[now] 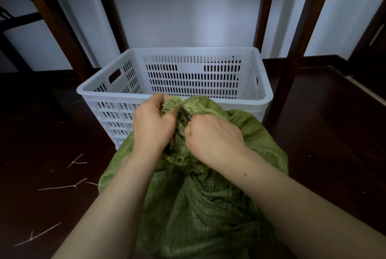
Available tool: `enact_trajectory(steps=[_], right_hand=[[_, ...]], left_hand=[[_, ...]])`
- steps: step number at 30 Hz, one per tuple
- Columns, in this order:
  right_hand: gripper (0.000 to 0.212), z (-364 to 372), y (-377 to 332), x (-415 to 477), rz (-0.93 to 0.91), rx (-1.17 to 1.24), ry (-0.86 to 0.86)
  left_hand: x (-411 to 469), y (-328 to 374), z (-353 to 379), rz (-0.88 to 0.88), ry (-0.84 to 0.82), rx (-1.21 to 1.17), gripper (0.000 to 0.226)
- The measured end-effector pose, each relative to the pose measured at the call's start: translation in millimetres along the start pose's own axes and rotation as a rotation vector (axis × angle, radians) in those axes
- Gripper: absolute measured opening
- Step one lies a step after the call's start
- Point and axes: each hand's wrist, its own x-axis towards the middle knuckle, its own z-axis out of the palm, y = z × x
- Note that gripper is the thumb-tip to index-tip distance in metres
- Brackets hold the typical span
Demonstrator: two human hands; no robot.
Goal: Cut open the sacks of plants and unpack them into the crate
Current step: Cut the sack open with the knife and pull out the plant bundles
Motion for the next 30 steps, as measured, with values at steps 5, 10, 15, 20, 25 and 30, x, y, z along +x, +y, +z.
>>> enact_trajectory(steps=[5, 10, 15, 20, 25, 30], right_hand=[[0.036, -0.5, 4.5, 9.3, 0.064, 0.046, 0.001], [0.034, 9.8, -0.7, 0.9, -0.024, 0.043, -0.014], [0.035, 4.8, 6.2, 11.9, 0.050, 0.089, -0.015], [0.023, 19.2, -3.6, -0.6, -0.058, 0.041, -0.098], [0.019, 4.0, 22.7, 15.6, 0.109, 0.472, -0.162], [0.029, -25.3, 58.4, 27.3, 0.308, 1.133, -0.268]], left_hand=[[-7.4, 2.8, 8.2, 0.055, -0.113, 0.026, 0.019], [4.3, -7.6, -0.9, -0.055, 0.049, -0.009, 0.016], [-7.1, 0.3, 11.6, 0.030, -0.069, -0.042, 0.021], [12.3, -8.5, 1.6, -0.054, 0.067, -0.093, 0.018], [15.3, -7.9, 3.1, -0.067, 0.062, -0.059, 0.009], [14.8, -16.1, -3.7, -0.283, 0.109, -0.099, 0.026]])
